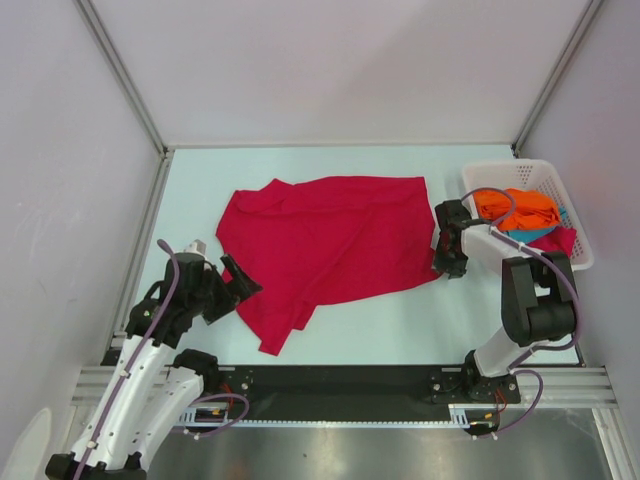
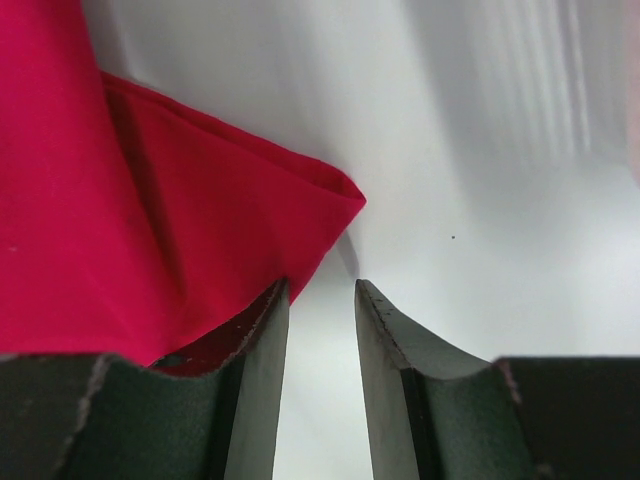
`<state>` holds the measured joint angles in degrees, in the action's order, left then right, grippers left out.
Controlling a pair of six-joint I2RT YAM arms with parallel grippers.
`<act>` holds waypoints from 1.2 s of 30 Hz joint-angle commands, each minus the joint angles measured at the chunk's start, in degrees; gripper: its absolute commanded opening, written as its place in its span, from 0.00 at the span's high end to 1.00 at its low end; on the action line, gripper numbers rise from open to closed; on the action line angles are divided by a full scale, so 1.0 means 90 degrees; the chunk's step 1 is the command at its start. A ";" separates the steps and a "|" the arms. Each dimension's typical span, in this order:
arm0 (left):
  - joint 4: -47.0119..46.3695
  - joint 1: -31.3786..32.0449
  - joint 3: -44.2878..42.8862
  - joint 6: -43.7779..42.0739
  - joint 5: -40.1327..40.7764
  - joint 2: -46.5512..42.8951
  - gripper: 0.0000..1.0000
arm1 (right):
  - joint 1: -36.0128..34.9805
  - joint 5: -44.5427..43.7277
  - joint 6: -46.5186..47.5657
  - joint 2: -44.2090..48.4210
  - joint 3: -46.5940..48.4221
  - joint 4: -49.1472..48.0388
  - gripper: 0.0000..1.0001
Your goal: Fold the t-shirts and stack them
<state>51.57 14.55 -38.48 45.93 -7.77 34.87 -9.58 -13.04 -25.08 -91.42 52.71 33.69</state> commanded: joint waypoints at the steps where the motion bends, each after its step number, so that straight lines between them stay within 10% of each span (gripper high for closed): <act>1: -0.0066 -0.0122 -0.0119 -0.0191 -0.0094 0.0012 0.03 | -0.0029 -0.0104 -0.0065 -0.0213 0.0130 -0.0247 0.62; 36: -0.0232 -0.0268 -0.0168 -0.0338 -0.0123 0.0412 0.03 | -0.0331 -0.0212 -0.0221 -0.0906 0.0677 -0.0393 0.62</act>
<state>51.27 12.88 -38.48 44.42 -8.19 38.26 -12.60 -14.79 -26.15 -96.64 56.95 32.45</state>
